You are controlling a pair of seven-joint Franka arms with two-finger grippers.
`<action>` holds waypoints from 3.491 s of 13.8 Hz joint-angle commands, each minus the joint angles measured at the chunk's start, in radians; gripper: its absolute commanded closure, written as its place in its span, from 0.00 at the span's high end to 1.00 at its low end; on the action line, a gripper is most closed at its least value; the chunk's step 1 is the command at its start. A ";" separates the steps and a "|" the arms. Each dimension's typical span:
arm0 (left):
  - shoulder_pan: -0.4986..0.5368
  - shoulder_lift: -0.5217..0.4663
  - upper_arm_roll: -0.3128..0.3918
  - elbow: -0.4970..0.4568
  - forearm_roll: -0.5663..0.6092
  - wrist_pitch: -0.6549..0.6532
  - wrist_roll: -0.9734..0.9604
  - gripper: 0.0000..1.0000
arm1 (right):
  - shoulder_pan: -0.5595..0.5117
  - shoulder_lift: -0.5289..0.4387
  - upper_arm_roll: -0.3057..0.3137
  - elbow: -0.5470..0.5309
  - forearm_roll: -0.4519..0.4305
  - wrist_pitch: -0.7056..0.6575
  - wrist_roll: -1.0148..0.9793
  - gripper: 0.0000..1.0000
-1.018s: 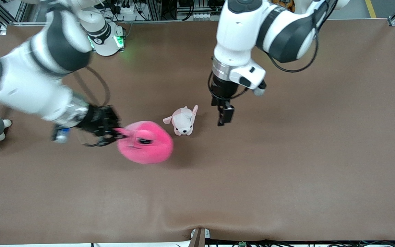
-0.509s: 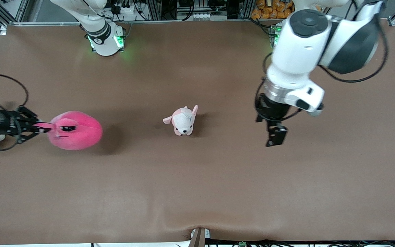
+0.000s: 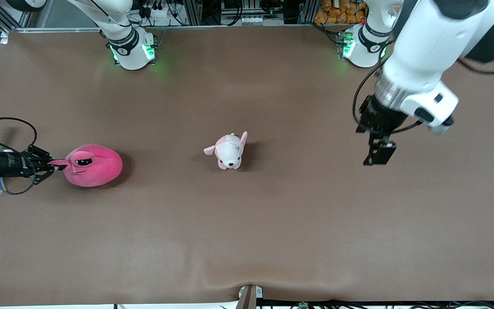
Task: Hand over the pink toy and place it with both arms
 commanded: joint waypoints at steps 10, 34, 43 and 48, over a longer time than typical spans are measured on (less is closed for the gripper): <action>0.006 -0.128 0.140 -0.099 -0.065 -0.135 0.677 1.00 | 0.049 -0.003 0.029 0.331 -0.076 -0.193 -0.012 1.00; 0.027 -0.158 0.316 -0.049 -0.082 -0.402 2.018 1.00 | 0.336 -0.633 -0.097 0.078 -0.331 -0.274 -0.439 1.00; 0.044 -0.154 0.335 -0.019 -0.100 -0.431 1.928 1.00 | 0.310 -0.764 0.010 -0.111 -0.458 -0.164 -0.495 1.00; 0.042 -0.143 0.327 -0.023 -0.083 -0.379 1.937 1.00 | 0.304 -0.710 0.007 -0.041 -0.445 -0.166 -0.498 1.00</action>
